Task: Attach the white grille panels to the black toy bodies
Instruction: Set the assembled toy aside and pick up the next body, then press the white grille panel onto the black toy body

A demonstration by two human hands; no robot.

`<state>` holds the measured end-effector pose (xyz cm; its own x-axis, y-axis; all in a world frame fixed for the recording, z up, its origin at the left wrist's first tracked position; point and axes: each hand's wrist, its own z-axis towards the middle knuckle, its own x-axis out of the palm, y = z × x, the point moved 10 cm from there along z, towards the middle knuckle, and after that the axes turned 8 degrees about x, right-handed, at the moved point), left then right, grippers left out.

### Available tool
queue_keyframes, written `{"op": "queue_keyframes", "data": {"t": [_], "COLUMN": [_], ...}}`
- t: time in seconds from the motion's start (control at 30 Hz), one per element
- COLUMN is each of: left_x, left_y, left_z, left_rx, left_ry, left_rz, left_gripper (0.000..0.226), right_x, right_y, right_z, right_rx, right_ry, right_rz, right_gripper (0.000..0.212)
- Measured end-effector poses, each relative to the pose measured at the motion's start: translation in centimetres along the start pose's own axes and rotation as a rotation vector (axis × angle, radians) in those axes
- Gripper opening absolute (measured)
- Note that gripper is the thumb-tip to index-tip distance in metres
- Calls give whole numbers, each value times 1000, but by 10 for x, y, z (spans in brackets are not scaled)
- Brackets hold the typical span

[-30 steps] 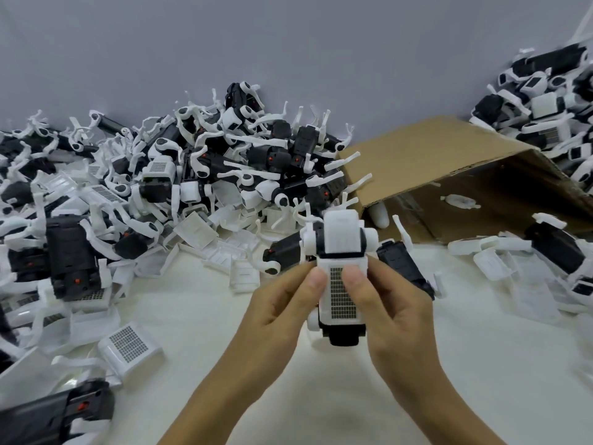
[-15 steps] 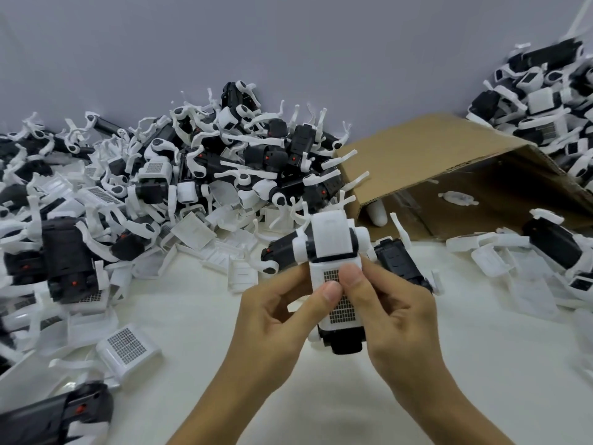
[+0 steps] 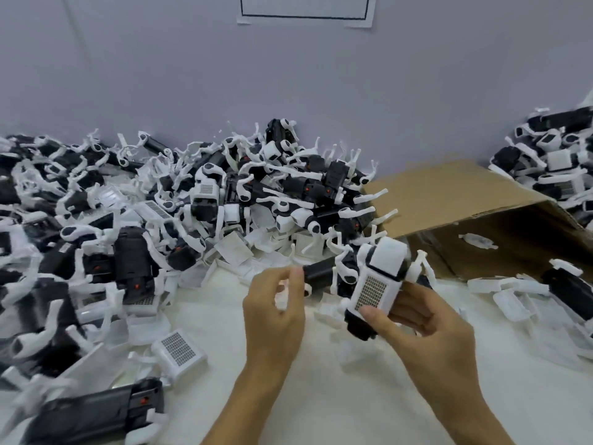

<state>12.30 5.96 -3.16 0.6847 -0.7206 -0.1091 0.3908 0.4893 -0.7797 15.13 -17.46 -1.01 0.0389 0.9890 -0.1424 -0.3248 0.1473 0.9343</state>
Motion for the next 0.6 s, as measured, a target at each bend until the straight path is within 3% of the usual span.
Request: {"op": "queue_keyframes", "data": {"t": [0.07, 0.13, 0.17, 0.27, 0.37, 0.4, 0.47, 0.53, 0.6], "left_x": [-12, -12, -9, 31, 54, 62, 50, 43, 38], "left_y": [20, 35, 31, 14, 20, 15, 11, 15, 22], "left_z": [7, 9, 11, 2, -8, -9, -7, -4, 4], "left_rx": [-53, -102, -40, 234, 320, 363, 414, 435, 368], "left_ry": [-33, -2, 29, 321, 567, 577, 439, 267, 201], "left_rz": [150, 205, 235, 359, 561, 593, 612, 615, 613], "left_gripper": [11, 27, 34, 52, 49, 52, 75, 76, 80], "right_x": [-4, 2, 7, 1, -24, -36, -46, -61, -83], "right_y": [6, 24, 36, 65, 89, 101, 126, 151, 171], "right_z": [6, 9, 8, -1, 2, 5, 8, 12, 24], "right_rx": [-22, -133, -225, -434, -403, -440, -625, -852, -979], "right_ry": [0, 73, 123, 211, 263, 258, 233, 173, 97], "right_rz": [-61, -261, -373, -527, -405, -397, -475, -680, -879], "right_gripper": [44, 41, 40, 46, 41, 37, 28, 22, 22]}}
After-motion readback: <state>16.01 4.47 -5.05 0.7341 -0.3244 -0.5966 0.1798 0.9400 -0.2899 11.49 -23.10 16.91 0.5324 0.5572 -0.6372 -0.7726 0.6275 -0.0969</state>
